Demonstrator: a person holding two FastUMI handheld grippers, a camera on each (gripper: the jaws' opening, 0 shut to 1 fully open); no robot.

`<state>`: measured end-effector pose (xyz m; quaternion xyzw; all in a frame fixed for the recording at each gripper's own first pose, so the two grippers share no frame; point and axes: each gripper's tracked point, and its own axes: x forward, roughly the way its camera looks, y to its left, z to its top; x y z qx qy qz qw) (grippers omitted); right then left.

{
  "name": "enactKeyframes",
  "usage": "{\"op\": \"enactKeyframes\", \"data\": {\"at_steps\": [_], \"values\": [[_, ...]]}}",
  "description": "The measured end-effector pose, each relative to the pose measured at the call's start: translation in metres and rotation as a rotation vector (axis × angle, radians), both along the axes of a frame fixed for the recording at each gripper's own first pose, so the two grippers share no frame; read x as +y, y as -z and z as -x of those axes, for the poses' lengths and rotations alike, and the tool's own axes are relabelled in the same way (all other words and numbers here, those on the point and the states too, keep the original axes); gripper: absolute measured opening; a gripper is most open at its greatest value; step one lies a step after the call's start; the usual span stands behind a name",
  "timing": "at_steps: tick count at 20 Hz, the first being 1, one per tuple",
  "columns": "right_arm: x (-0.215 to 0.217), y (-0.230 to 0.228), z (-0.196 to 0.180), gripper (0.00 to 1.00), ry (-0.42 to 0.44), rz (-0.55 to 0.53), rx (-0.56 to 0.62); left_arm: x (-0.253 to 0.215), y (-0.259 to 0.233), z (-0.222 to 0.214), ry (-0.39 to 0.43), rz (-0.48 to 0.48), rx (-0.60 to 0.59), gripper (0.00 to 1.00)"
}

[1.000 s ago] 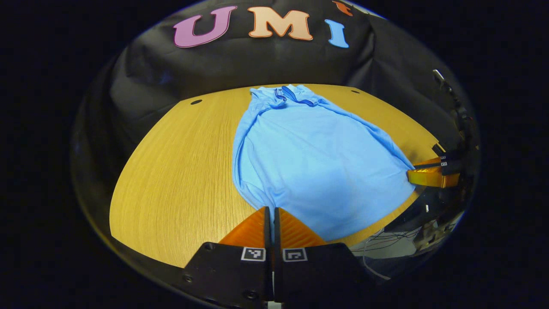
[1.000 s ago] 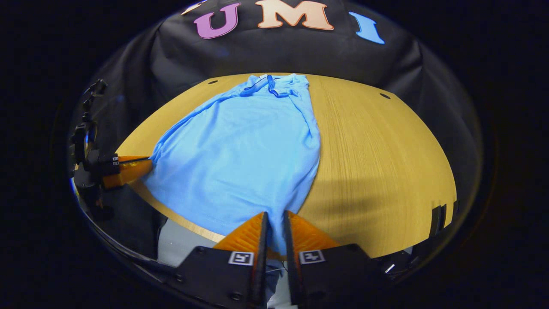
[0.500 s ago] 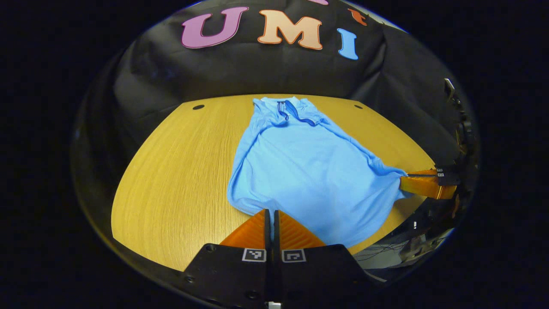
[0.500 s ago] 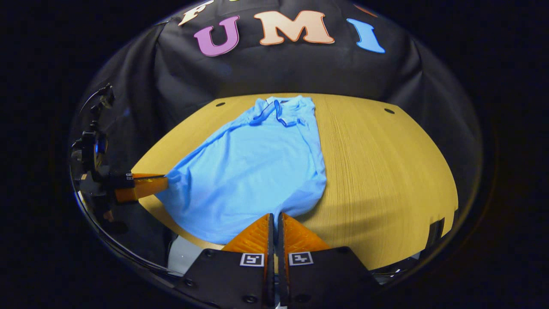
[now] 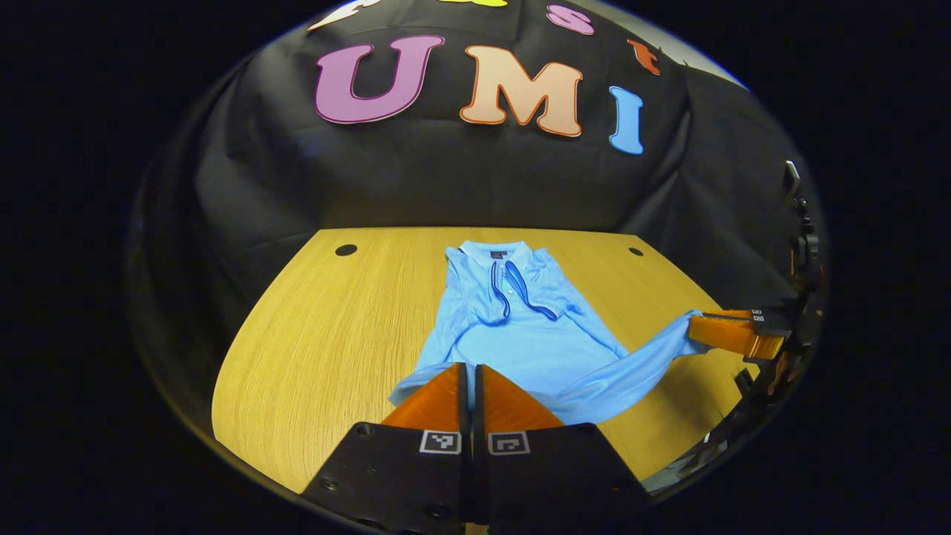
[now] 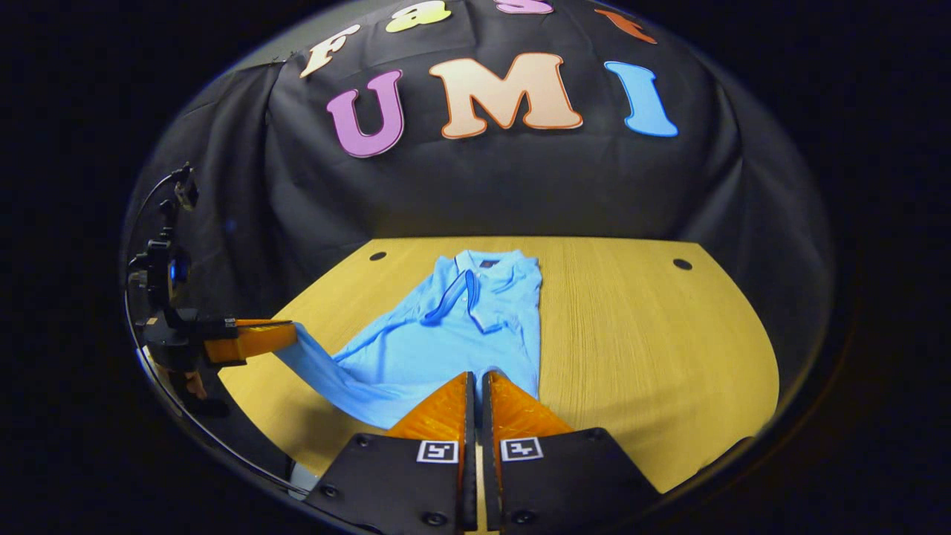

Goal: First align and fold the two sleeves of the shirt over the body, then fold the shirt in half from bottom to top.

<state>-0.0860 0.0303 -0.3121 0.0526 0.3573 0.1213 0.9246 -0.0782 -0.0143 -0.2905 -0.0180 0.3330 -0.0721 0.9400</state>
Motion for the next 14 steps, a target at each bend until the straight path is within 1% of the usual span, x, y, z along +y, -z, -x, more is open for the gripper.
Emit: {"op": "enactKeyframes", "data": {"at_steps": [3,9,11,14], "values": [[-0.006,-0.004,-0.048,0.06,0.004,-0.017,-0.038,0.001,-0.008,-0.046,-0.018,-0.015,-0.023,0.00],[-0.018,0.002,-0.141,0.06,0.008,-0.024,-0.103,-0.002,-0.012,-0.141,-0.028,-0.039,-0.074,0.00],[-0.021,0.008,-0.170,0.06,0.010,-0.025,-0.122,0.000,-0.013,-0.180,-0.039,-0.048,-0.093,0.00],[-0.026,0.020,-0.217,0.06,0.025,-0.039,-0.146,-0.001,-0.009,-0.222,-0.040,-0.050,-0.105,0.00]]}}
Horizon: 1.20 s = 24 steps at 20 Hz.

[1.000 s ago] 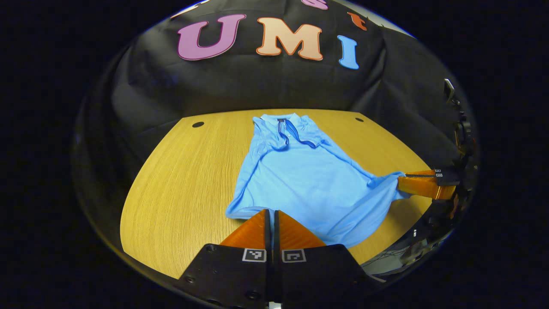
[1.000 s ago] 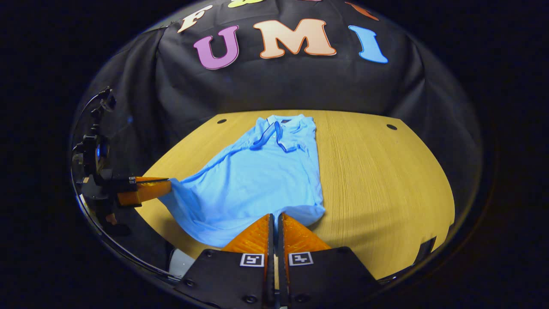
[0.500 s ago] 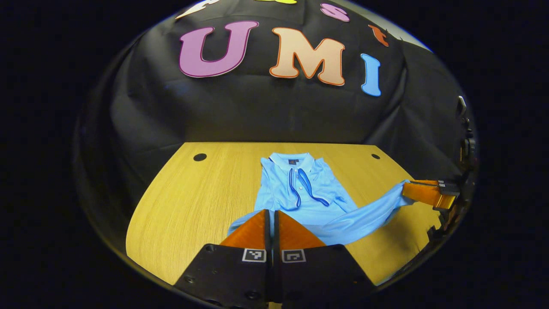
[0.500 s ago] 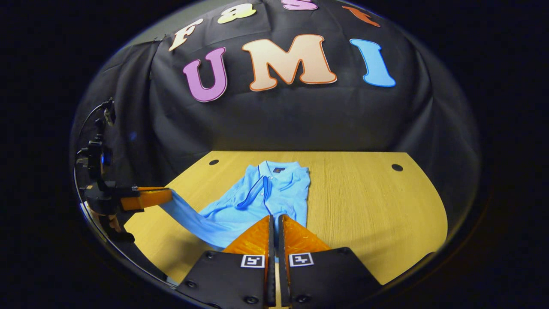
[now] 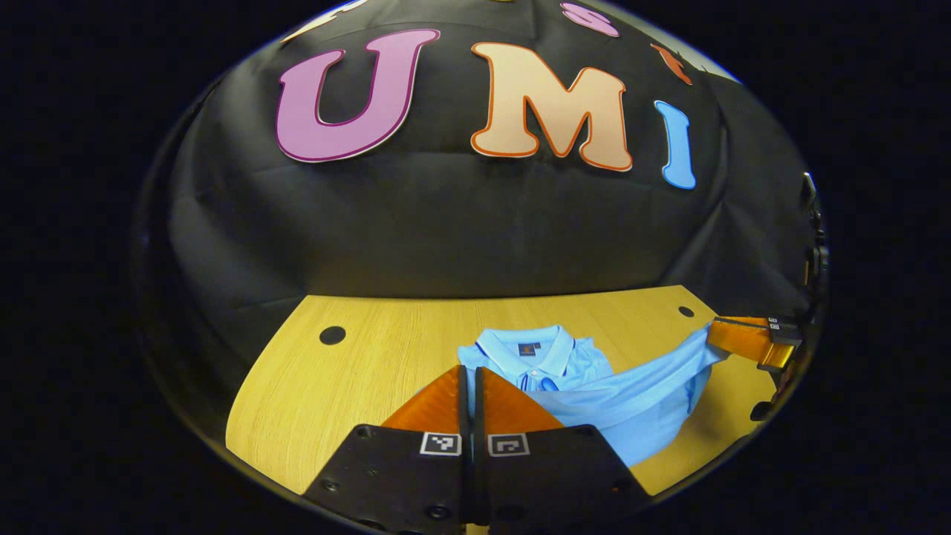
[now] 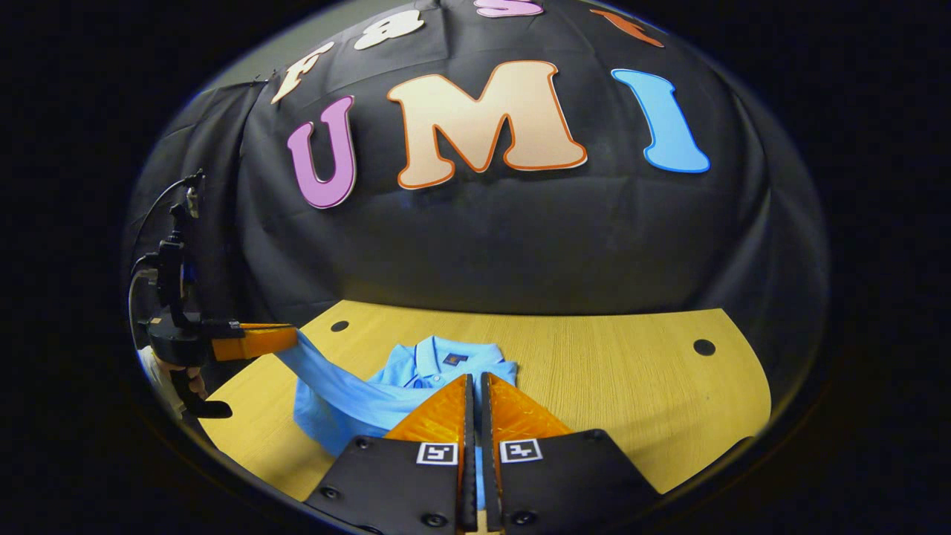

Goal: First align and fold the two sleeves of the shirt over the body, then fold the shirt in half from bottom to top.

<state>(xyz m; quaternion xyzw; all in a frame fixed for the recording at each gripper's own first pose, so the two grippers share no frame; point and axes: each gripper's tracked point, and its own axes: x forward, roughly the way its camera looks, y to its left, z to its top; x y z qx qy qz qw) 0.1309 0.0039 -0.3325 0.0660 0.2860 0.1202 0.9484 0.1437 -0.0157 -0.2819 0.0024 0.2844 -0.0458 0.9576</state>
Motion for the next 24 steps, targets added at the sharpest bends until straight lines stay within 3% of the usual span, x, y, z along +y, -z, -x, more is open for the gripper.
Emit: {"op": "enactKeyframes", "data": {"at_steps": [4,9,11,13,14,15,16,19,24], "values": [[-0.017,0.041,-0.053,0.06,0.020,0.004,0.040,0.005,0.032,-0.047,-0.014,-0.028,0.026,0.00],[-0.024,0.073,-0.056,0.03,0.011,0.024,0.101,0.006,0.090,-0.061,-0.036,-0.079,0.145,0.00],[-0.026,0.064,-0.056,0.03,-0.002,0.040,0.072,-0.002,0.093,-0.056,-0.053,-0.027,0.159,0.04],[-0.028,0.047,-0.053,0.04,-0.002,0.047,0.042,0.008,0.080,-0.056,-0.082,-0.044,0.114,0.68],[-0.031,0.032,-0.050,0.18,0.009,0.050,0.019,0.013,0.067,-0.053,-0.095,-0.059,0.079,1.00],[-0.033,0.016,-0.047,0.30,0.019,0.038,-0.015,0.014,0.045,-0.050,-0.097,-0.067,0.036,0.94],[-0.031,-0.006,-0.045,0.46,0.031,0.017,-0.059,0.014,0.017,-0.044,-0.099,-0.078,-0.016,0.95],[-0.035,-0.084,-0.022,1.00,0.083,-0.001,-0.218,0.009,-0.070,-0.016,-0.091,-0.105,-0.187,0.95],[-0.023,-0.200,0.049,0.98,0.133,0.020,-0.424,-0.008,-0.172,0.057,-0.039,-0.070,-0.376,0.93]]}}
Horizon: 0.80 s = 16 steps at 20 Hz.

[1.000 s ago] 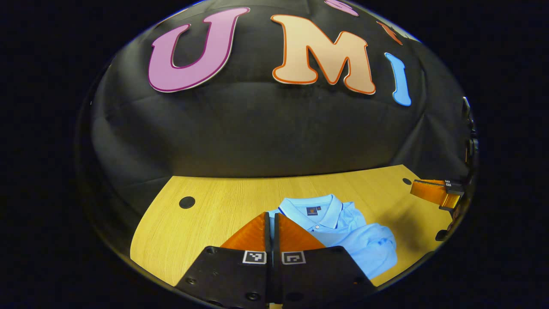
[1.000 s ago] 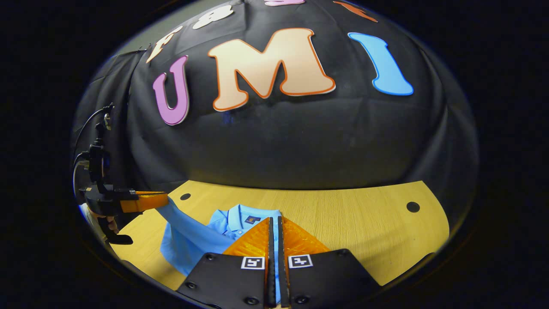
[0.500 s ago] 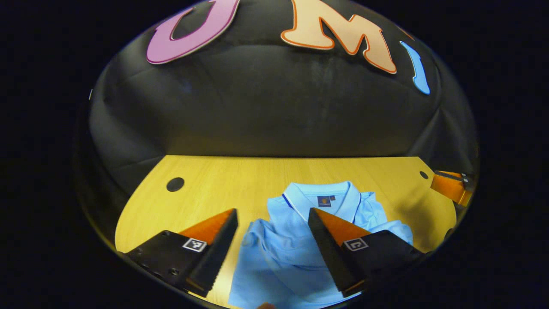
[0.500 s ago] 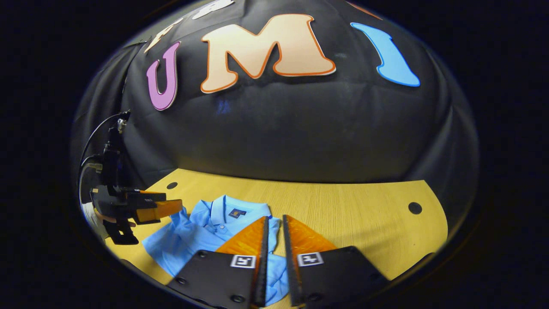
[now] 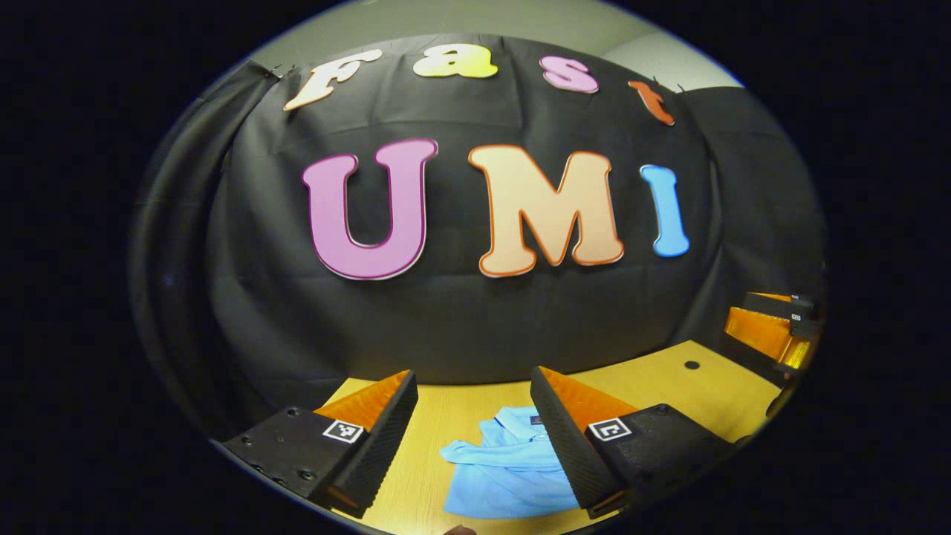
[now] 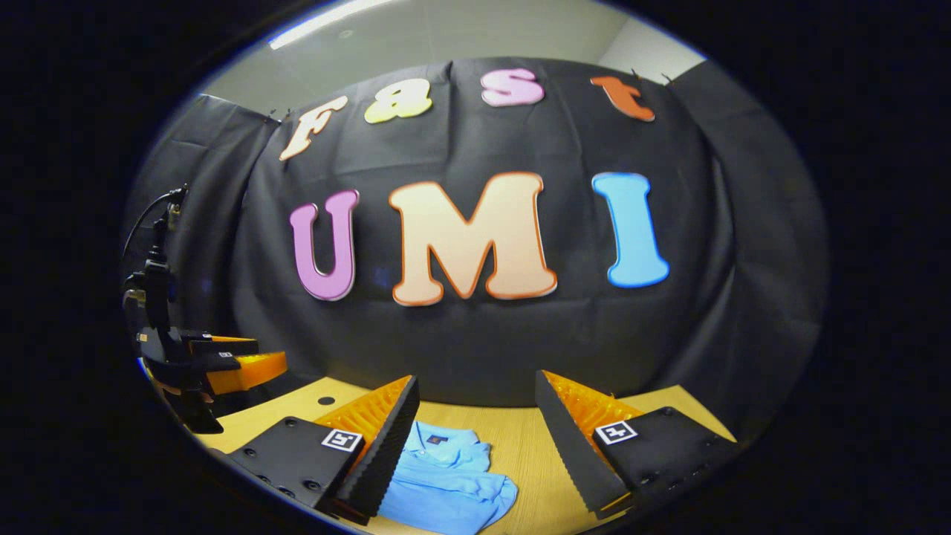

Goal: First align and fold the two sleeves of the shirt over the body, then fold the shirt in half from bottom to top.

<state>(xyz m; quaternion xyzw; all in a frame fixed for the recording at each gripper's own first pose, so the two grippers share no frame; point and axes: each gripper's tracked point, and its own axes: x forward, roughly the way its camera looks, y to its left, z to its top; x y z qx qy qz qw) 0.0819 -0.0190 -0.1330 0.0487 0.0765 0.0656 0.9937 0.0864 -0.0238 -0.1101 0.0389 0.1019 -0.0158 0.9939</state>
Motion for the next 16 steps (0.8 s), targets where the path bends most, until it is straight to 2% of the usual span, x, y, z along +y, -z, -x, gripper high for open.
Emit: {"op": "enactKeyframes", "data": {"at_steps": [1,4,7,8,9,14,16], "values": [[0.007,-0.014,0.019,0.94,0.004,-0.009,-0.016,-0.001,-0.012,0.015,-0.001,0.016,-0.020,0.93],[0.021,-0.041,0.071,0.97,0.025,-0.022,-0.059,0.003,-0.037,0.062,0.001,0.025,-0.091,0.96],[0.045,-0.037,0.117,0.99,0.023,-0.015,-0.038,0.009,-0.041,0.108,0.021,-0.010,-0.090,0.94],[0.051,-0.034,0.131,0.97,0.019,-0.010,-0.026,0.009,-0.043,0.121,0.033,-0.015,-0.087,0.92],[0.057,-0.033,0.142,0.97,0.015,-0.007,-0.018,0.010,-0.044,0.132,0.042,-0.016,-0.088,0.94],[0.073,-0.051,0.172,0.98,0.009,-0.003,-0.040,0.019,-0.045,0.164,0.038,0.034,-0.070,0.94],[0.074,-0.059,0.176,0.95,0.011,0.000,-0.059,0.025,-0.055,0.167,0.034,0.020,-0.099,0.94]]}}
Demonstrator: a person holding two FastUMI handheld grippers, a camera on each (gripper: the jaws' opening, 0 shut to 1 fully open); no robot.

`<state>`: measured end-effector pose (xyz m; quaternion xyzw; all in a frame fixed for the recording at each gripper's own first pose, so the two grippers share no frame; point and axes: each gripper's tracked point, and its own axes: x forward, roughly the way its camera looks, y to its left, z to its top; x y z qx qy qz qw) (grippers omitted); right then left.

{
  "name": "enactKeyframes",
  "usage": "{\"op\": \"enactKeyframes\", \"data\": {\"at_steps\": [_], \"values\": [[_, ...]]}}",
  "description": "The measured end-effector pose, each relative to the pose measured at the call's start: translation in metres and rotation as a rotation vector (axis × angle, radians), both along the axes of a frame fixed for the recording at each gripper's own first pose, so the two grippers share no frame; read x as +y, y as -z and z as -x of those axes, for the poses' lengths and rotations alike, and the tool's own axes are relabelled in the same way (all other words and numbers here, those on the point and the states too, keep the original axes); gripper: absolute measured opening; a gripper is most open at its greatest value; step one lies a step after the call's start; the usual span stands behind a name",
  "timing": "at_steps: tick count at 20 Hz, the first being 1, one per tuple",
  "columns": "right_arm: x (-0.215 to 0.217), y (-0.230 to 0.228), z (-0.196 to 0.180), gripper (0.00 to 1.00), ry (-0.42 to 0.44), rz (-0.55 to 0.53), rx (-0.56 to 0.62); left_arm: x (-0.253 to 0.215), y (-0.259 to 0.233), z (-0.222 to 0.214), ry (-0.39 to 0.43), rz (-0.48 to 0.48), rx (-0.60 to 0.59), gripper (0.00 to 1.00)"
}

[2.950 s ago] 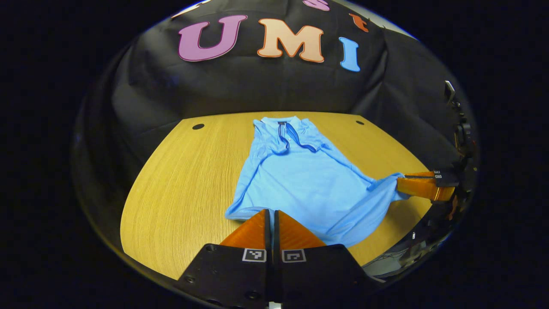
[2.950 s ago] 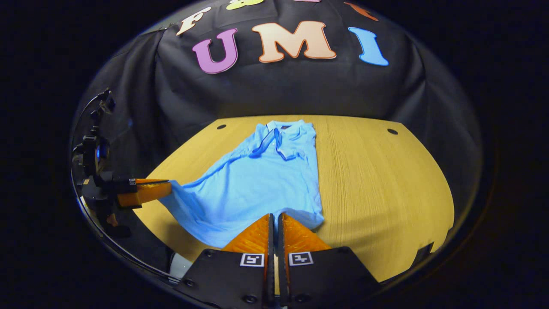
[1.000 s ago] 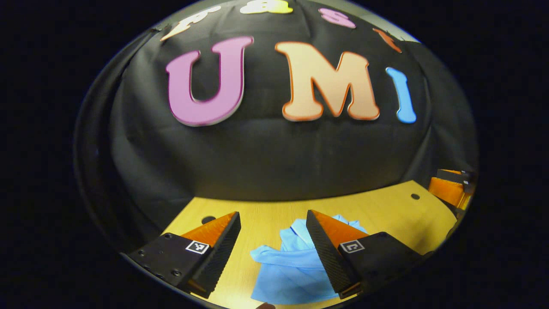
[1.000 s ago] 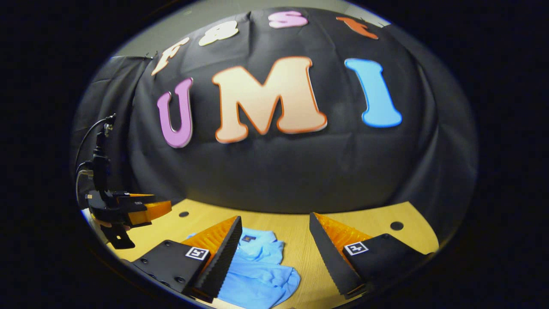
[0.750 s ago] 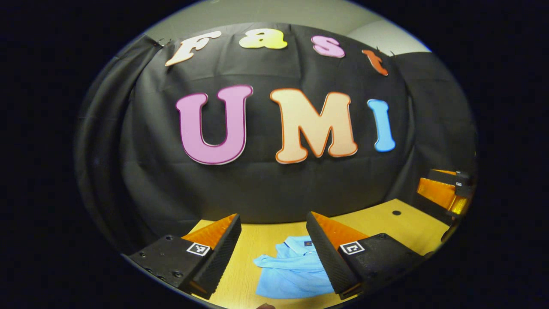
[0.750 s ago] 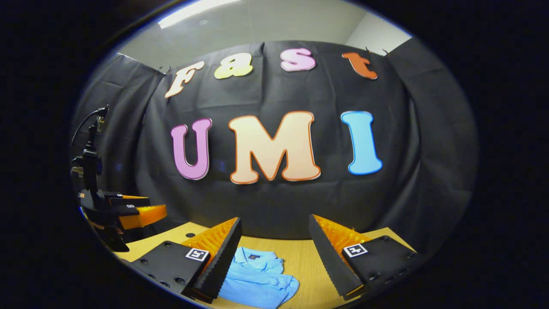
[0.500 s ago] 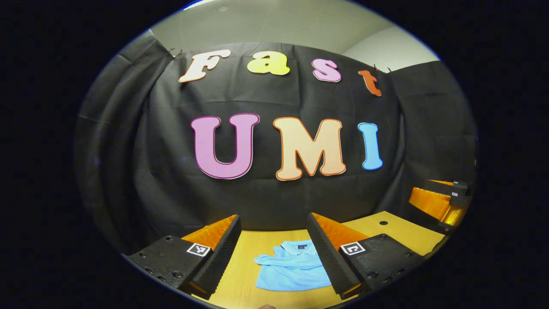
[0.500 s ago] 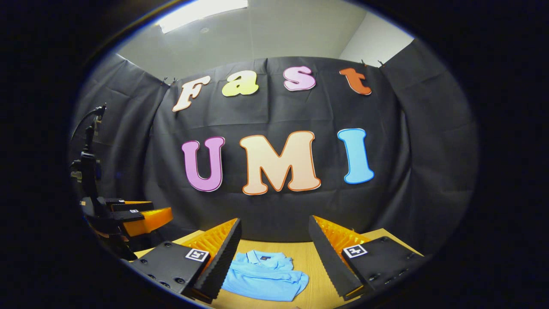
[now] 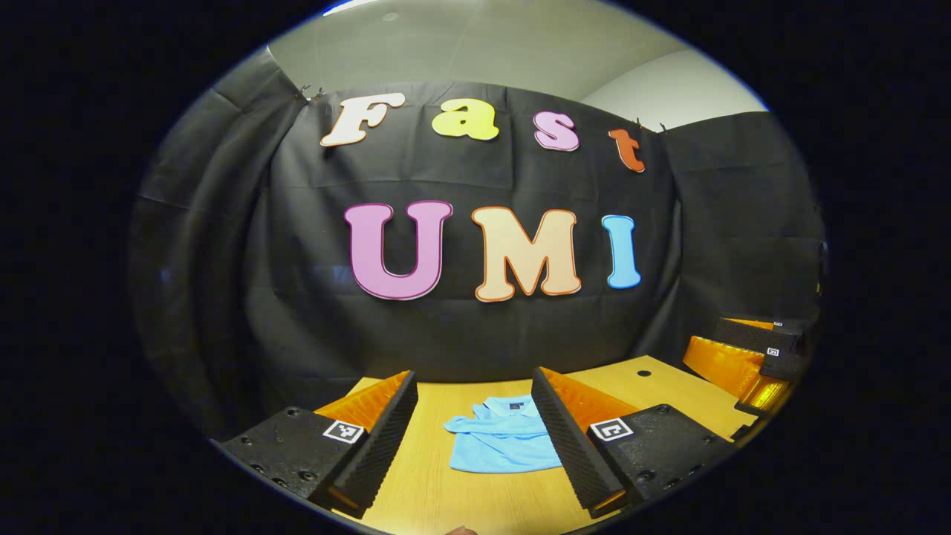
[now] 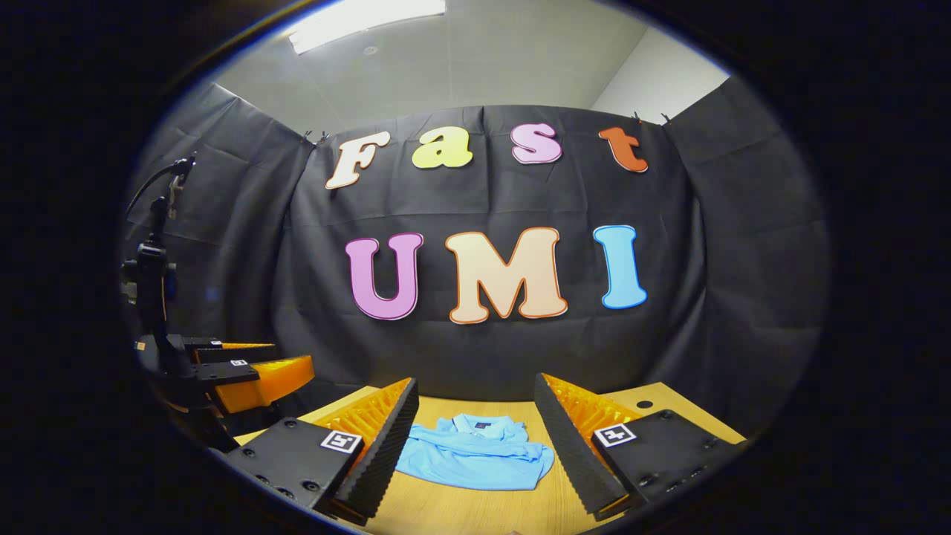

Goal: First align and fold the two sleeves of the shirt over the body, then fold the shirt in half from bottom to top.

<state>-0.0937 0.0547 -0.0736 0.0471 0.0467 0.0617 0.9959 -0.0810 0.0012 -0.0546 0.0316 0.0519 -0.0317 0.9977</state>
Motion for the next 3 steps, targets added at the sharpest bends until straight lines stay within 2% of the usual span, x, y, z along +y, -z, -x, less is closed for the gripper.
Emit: {"op": "enactKeyframes", "data": {"at_steps": [1,3], "values": [[-0.0010,-0.0027,0.0009,0.98,0.003,0.001,-0.007,0.0021,-0.0025,0.0020,-0.001,-0.015,-0.004,0.94],[-0.0023,-0.0068,0.0025,0.95,0.011,-0.003,-0.012,0.0045,-0.0102,0.0037,0.002,-0.026,-0.024,0.94]]}}
